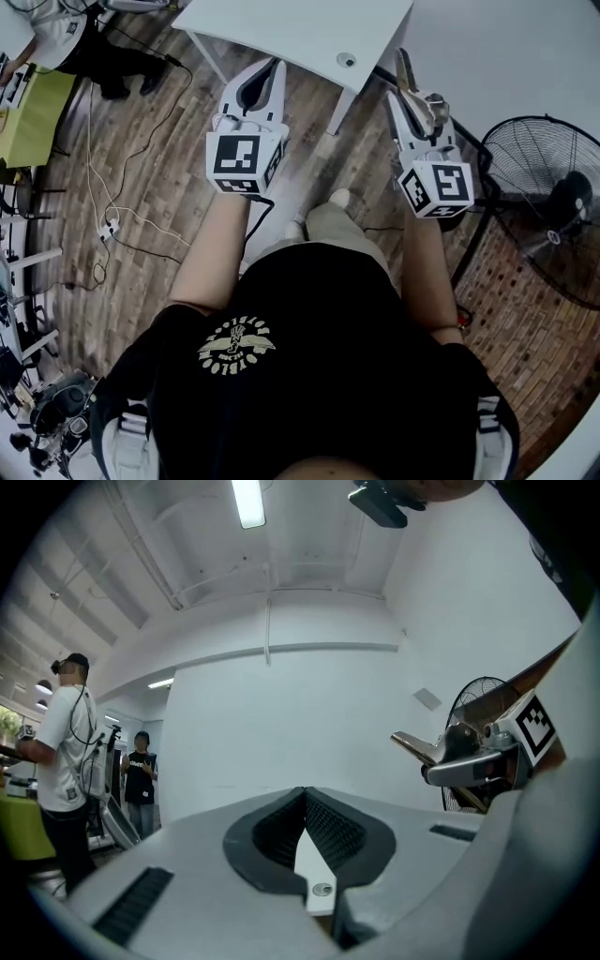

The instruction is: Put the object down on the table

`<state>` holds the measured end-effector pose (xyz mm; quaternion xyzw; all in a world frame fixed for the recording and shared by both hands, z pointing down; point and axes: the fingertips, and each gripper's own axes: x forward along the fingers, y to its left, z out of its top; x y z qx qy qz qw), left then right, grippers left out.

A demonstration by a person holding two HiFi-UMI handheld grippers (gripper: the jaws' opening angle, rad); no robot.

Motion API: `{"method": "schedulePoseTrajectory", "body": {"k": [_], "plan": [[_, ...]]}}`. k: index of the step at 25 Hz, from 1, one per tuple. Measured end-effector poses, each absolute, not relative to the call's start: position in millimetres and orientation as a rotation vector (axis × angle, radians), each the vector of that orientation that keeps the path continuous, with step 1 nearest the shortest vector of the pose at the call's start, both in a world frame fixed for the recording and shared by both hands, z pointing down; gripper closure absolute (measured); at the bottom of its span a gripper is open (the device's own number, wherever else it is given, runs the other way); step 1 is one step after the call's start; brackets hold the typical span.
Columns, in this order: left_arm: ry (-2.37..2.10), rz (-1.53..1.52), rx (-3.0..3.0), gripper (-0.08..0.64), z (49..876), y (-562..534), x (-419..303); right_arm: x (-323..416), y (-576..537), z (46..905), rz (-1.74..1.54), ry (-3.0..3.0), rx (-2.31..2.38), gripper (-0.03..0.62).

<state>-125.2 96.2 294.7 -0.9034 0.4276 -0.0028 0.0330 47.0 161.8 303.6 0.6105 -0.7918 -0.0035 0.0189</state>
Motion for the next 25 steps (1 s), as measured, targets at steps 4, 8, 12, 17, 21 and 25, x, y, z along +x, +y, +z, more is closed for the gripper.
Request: {"method": "schedulePoseTrajectory", "body": {"k": [4, 8, 12, 17, 21, 25], "plan": [[1.378, -0.01, -2.776, 0.552, 300.1, 75.9, -119.9, 54.6, 141.3, 308.1, -0.002, -2.46, 1.868, 0.44], [1.389, 0.019, -2.798, 0.552, 305.4, 59.8, -106.8, 67.2, 121.9, 311.8, -0.011, -2.451, 1.854, 0.44], [1.393, 0.0, -2.814, 0.552, 315.8, 38.8, -94.5, 77.7, 99.4, 322.2, 0.022, -2.444, 1.837, 0.44], [1.397, -0.051, -2.814, 0.552, 322.2, 13.5, -80.7, 83.3, 71.4, 325.0, 0.036, -2.456, 1.796, 0.44], [1.389, -0.052, -2.813, 0.552, 323.5, 6.0, -63.9, 98.3, 59.4, 325.0, 0.025, -2.47, 1.789, 0.44], [1.393, -0.048, -2.806, 0.552, 318.3, -16.3, -47.9, 114.6, 37.0, 322.1, 0.016, -2.488, 1.784, 0.44]]}}
